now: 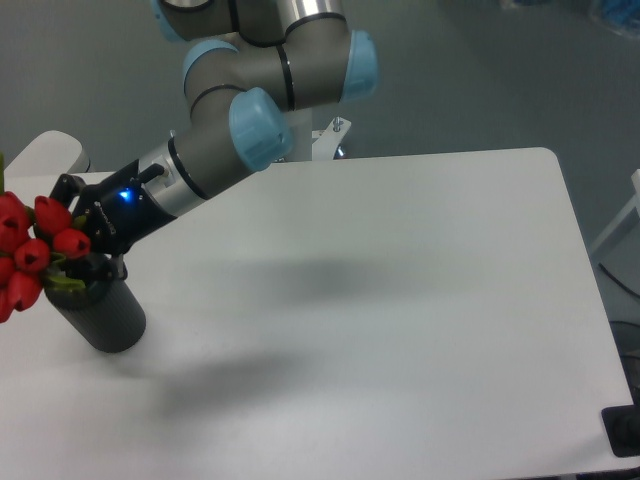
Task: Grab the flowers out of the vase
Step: 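Lower the gripper around the tulip stems and close it, then lift the gripped tulips up out of the black vase, then carry the tulips away from the vase over the open table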
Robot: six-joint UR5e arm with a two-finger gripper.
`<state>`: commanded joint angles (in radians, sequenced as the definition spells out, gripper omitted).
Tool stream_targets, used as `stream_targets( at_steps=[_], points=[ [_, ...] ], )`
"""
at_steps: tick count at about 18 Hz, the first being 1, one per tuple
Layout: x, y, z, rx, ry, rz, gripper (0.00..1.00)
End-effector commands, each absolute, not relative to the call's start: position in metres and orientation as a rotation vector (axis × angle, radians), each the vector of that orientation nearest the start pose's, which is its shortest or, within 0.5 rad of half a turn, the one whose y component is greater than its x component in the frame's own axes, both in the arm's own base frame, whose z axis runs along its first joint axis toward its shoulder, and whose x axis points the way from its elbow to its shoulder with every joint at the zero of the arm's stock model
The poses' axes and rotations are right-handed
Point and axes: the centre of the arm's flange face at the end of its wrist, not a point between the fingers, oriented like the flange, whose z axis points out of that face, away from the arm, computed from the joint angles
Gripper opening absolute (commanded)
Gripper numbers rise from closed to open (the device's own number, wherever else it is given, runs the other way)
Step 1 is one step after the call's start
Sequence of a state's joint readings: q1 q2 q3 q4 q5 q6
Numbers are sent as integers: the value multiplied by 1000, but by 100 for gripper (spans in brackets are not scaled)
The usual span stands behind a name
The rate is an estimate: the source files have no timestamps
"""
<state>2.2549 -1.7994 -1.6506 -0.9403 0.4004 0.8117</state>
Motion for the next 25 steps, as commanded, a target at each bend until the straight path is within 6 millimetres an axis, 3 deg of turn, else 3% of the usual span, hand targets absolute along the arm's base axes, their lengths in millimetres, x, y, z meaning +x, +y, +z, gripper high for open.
stream_targets(
  at_steps=[8,10,17,21,23,25],
  points=[
    [-216,595,497,-2011,184,-783,21],
    [-234,593,507,-2009,135,-775,21],
    [-276,578,509,-2001,86,-712,21],
    [-318,576,503,-1998,65,-642,21],
    [-344,575,497,-2028,51,-574,21],
    [-359,578,476,-2108,86,-463,21]
  ],
)
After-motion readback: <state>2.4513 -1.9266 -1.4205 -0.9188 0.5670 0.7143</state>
